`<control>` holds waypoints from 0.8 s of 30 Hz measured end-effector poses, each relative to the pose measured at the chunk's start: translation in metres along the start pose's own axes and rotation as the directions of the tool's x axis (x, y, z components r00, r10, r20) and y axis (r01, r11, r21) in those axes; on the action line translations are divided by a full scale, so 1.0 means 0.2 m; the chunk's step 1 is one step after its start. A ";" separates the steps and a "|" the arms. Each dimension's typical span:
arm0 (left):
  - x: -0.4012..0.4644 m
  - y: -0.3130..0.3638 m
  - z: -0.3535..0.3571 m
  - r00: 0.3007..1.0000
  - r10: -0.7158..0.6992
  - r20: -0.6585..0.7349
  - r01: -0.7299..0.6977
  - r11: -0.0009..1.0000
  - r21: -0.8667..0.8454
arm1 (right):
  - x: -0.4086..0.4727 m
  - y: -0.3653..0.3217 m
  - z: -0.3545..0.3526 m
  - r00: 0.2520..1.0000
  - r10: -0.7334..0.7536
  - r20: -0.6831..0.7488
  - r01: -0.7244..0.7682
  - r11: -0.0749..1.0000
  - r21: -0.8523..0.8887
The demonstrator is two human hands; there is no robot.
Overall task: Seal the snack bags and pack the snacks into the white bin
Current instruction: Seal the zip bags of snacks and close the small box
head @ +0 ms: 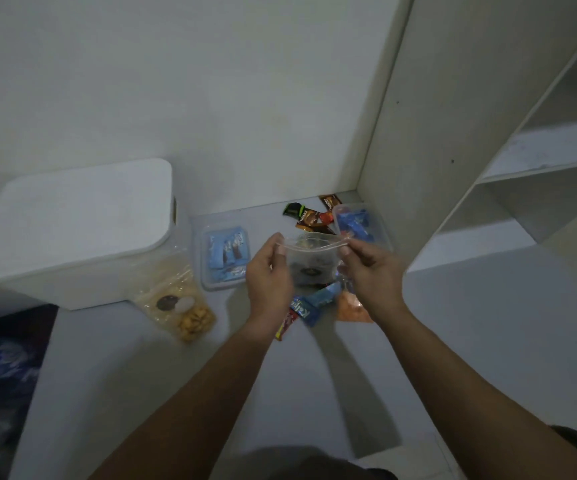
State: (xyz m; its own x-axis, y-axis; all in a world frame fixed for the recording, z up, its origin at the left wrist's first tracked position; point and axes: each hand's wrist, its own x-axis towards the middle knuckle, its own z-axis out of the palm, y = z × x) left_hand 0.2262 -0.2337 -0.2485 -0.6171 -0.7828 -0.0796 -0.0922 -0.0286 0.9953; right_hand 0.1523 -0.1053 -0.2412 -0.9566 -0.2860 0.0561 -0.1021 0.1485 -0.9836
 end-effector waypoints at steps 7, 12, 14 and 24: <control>0.00 0.09 -0.17 0.996 0.079 -0.034 -0.079 0.997 0.008 | -0.07 -0.10 0.17 0.994 -0.100 0.035 0.100 0.995 -0.004; 0.03 0.16 -0.30 0.995 0.099 -0.032 -0.100 0.993 -0.064 | -0.05 -0.16 0.23 0.998 -0.067 -0.001 0.067 0.996 0.065; 0.04 0.19 -0.35 0.992 0.123 -0.031 -0.125 0.988 -0.087 | -0.04 -0.19 0.24 0.997 -0.072 -0.005 0.072 0.995 0.073; 0.11 0.28 -0.46 0.975 0.202 -0.096 -0.206 0.978 -0.031 | -0.02 -0.36 0.34 0.973 -0.136 0.184 0.125 0.990 0.071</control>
State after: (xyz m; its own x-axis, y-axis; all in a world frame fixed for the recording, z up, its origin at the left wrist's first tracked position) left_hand 0.2800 -0.3102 -0.1889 -0.5454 -0.8282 0.1287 0.0614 0.1137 0.9916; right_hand 0.1819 -0.1793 -0.1829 -0.8671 -0.4727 0.1568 -0.2011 0.0443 -0.9786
